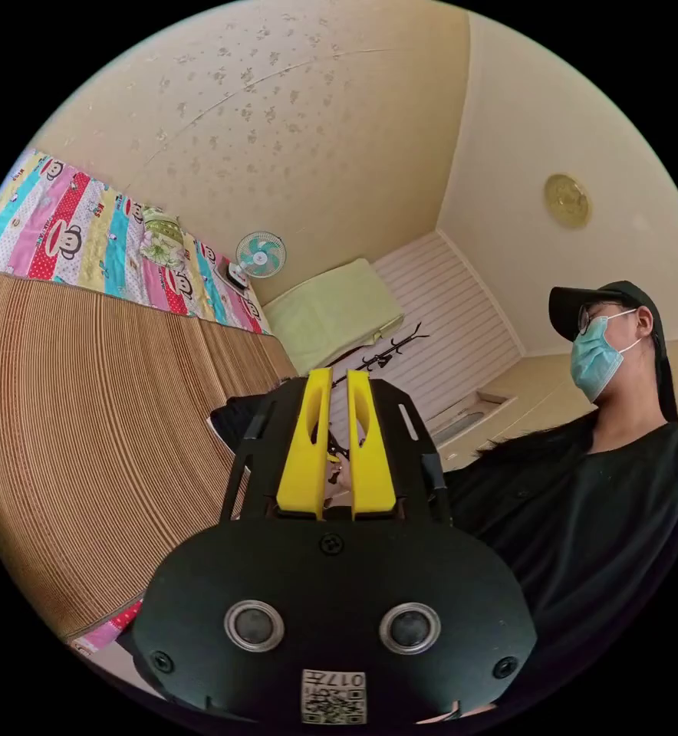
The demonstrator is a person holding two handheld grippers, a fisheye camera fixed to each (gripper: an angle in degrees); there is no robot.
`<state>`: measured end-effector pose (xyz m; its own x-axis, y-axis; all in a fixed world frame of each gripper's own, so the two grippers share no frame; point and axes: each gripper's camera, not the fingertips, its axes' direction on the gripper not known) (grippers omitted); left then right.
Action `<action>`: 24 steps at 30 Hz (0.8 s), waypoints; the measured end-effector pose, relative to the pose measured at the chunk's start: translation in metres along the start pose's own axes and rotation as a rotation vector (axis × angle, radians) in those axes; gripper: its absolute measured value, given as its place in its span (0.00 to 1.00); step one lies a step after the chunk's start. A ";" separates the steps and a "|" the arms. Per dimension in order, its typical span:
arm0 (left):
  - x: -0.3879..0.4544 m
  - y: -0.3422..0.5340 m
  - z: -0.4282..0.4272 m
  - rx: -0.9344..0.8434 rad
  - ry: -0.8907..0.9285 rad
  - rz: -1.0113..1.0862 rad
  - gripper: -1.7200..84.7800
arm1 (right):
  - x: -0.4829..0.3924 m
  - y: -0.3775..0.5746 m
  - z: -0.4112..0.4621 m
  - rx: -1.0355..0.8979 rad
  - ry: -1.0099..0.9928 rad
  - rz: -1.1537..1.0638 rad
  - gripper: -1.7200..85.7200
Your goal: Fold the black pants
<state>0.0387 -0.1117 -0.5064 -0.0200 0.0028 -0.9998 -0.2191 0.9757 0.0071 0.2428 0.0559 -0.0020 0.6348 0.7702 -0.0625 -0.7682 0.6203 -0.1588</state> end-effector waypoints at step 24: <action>-0.081 -0.015 0.072 -0.113 0.000 -0.178 0.08 | -0.134 0.044 0.095 -0.423 -0.515 -0.409 0.11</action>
<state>0.1139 -0.1113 -0.4269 0.0289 -0.1669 -0.9855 -0.3271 0.9301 -0.1671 0.1163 -0.0060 0.0934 0.6624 0.5289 0.5305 -0.3186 0.8398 -0.4395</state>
